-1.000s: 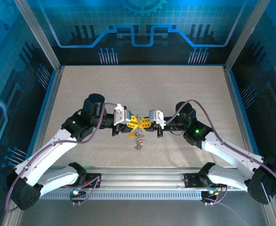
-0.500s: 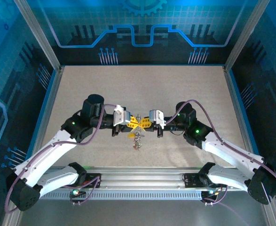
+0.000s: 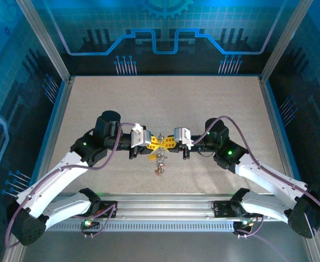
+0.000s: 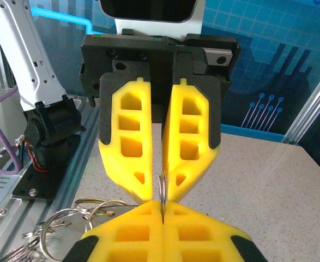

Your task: Put the keys on the keyring

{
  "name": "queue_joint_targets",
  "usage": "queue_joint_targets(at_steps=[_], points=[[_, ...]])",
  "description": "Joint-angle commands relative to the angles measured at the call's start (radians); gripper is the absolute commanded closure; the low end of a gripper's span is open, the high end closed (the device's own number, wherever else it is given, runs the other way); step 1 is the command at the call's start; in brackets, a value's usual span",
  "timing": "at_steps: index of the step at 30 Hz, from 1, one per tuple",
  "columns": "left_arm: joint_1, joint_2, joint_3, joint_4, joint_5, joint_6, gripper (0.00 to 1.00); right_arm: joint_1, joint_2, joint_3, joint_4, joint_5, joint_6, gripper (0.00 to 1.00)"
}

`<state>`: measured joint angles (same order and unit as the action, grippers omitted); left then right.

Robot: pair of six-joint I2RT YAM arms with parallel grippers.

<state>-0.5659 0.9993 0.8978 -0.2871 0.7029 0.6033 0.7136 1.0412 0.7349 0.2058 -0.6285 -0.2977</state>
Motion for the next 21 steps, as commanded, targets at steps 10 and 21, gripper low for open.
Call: queue_joint_targets(at_steps=[10, 21], points=[[-0.007, -0.011, 0.000, 0.037, 0.052, -0.020, 0.78, 0.009, -0.017, 0.036, 0.020, -0.007, -0.016, 1.00], [-0.008, -0.006, 0.006, 0.043, 0.067, -0.021, 0.83, 0.010, -0.017, 0.035, 0.016, -0.008, -0.021, 1.00]])
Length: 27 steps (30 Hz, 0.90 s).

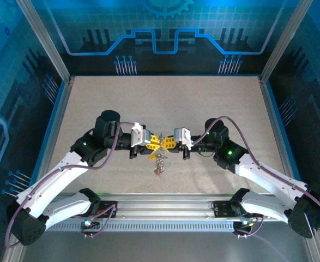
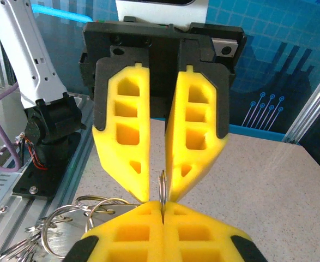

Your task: Put the keys on the keyring

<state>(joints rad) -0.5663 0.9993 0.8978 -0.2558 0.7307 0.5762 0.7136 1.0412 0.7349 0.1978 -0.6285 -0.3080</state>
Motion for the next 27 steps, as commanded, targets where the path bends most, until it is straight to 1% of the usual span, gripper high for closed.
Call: queue_joint_targets(at_steps=[1, 6, 9, 11, 14, 17, 22, 23, 27], points=[[-0.007, -0.002, 0.007, 0.007, 0.040, 0.009, 0.84, 0.009, -0.017, 0.036, 0.025, -0.007, -0.010, 1.00], [-0.007, 0.007, 0.009, 0.001, 0.047, 0.007, 0.91, 0.011, -0.020, 0.037, 0.024, -0.007, -0.010, 1.00], [-0.009, 0.009, 0.012, 0.011, 0.050, -0.005, 0.93, 0.012, -0.020, 0.034, 0.022, -0.005, -0.010, 1.00], [-0.008, 0.008, 0.013, 0.015, 0.057, -0.010, 1.00, 0.011, -0.021, 0.032, 0.023, 0.000, -0.008, 1.00], [-0.009, 0.009, 0.021, 0.012, 0.049, -0.016, 1.00, 0.011, -0.022, 0.031, 0.021, 0.015, -0.010, 1.00], [-0.008, 0.001, 0.019, 0.008, -0.006, -0.006, 1.00, 0.012, -0.029, 0.022, 0.021, 0.044, -0.014, 0.79], [-0.006, -0.016, 0.016, -0.021, -0.079, 0.028, 1.00, 0.012, -0.041, 0.011, 0.005, 0.073, -0.026, 0.61], [-0.006, -0.020, 0.015, -0.023, -0.088, 0.030, 1.00, 0.012, -0.043, 0.009, 0.000, 0.075, -0.030, 0.59], [-0.007, -0.033, 0.004, -0.015, -0.111, 0.037, 1.00, 0.012, -0.040, 0.009, -0.017, 0.073, -0.044, 0.59]])
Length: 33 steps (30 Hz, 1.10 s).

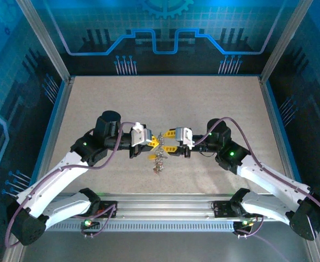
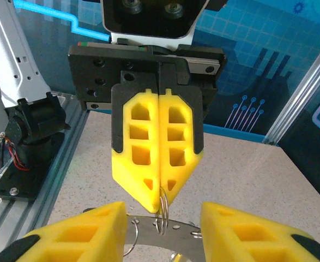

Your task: Put the keys on the keyring

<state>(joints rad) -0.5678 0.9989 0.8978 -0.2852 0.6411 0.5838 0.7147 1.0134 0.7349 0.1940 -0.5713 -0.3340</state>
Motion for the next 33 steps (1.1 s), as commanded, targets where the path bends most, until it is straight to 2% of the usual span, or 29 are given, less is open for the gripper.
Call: queue_joint_targets(at_steps=[1, 5, 10, 14, 16, 19, 23, 25, 30, 33], points=[[-0.005, -0.036, 0.001, 0.014, -0.031, 0.032, 1.00, 0.011, -0.010, 0.008, -0.013, 0.016, -0.018, 0.58], [-0.003, -0.056, -0.008, -0.006, -0.087, 0.065, 1.00, 0.011, -0.003, 0.012, -0.017, 0.050, -0.004, 0.54], [0.043, -0.093, -0.003, -0.079, -0.120, 0.112, 1.00, 0.011, 0.024, 0.063, -0.134, 0.223, 0.032, 0.42], [0.143, -0.130, 0.008, -0.161, -0.095, 0.135, 1.00, 0.011, 0.035, 0.108, -0.290, 0.267, -0.027, 0.44], [0.200, -0.142, 0.020, -0.213, -0.091, 0.145, 1.00, 0.012, 0.055, 0.134, -0.392, 0.259, -0.092, 0.48], [0.274, -0.149, 0.041, -0.305, -0.079, 0.177, 1.00, 0.013, 0.109, 0.164, -0.503, 0.226, -0.176, 0.49], [0.302, -0.141, 0.067, -0.414, -0.177, 0.225, 1.00, 0.028, 0.199, 0.169, -0.518, 0.245, -0.207, 0.46], [0.327, -0.144, 0.070, -0.436, -0.200, 0.222, 1.00, 0.038, 0.260, 0.183, -0.525, 0.296, -0.193, 0.47], [0.367, -0.155, 0.039, -0.416, -0.172, 0.151, 1.00, 0.039, 0.432, 0.249, -0.591, 0.345, -0.161, 0.51], [0.387, -0.150, 0.015, -0.407, -0.170, 0.099, 1.00, 0.033, 0.537, 0.310, -0.614, 0.389, -0.044, 0.59]])
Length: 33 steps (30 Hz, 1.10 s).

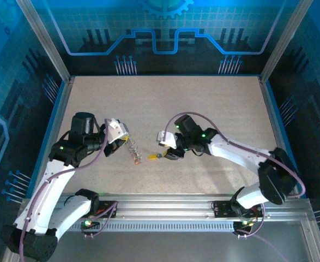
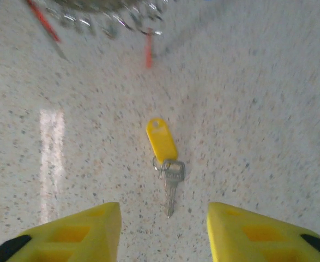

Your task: Put the keys on the keyring

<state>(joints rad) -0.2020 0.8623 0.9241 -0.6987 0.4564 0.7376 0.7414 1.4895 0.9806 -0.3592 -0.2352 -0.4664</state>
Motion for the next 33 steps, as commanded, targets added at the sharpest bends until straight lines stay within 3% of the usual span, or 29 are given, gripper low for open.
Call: queue_joint_targets(at_steps=[1, 4, 7, 9, 12, 16, 22, 33], points=[[0.034, -0.014, -0.021, 0.012, 0.016, -0.073, 1.00, 0.006, 0.096, 0.089, -0.074, 0.041, 0.139, 0.62], [0.077, -0.020, -0.049, 0.036, 0.020, -0.118, 1.00, 0.031, 0.161, 0.116, -0.067, 0.012, 0.245, 0.60], [0.106, -0.041, -0.086, 0.081, 0.023, -0.147, 1.00, 0.085, 0.207, 0.123, -0.063, 0.048, 0.238, 0.56], [0.108, -0.064, -0.117, 0.114, 0.024, -0.143, 1.00, 0.121, 0.224, 0.120, -0.056, 0.050, 0.134, 0.54], [0.111, -0.109, -0.168, 0.177, 0.001, -0.155, 1.00, 0.143, 0.212, 0.118, -0.097, 0.033, -0.173, 0.54], [0.116, -0.155, -0.218, 0.222, 0.001, -0.158, 1.00, 0.113, 0.184, 0.082, -0.093, 0.025, -0.528, 0.55], [0.118, -0.184, -0.240, 0.249, 0.018, -0.178, 1.00, 0.078, 0.304, 0.154, -0.104, 0.043, -0.693, 0.61], [0.118, -0.190, -0.271, 0.289, 0.032, -0.221, 1.00, 0.122, 0.437, 0.216, -0.050, 0.211, -0.774, 0.62]])
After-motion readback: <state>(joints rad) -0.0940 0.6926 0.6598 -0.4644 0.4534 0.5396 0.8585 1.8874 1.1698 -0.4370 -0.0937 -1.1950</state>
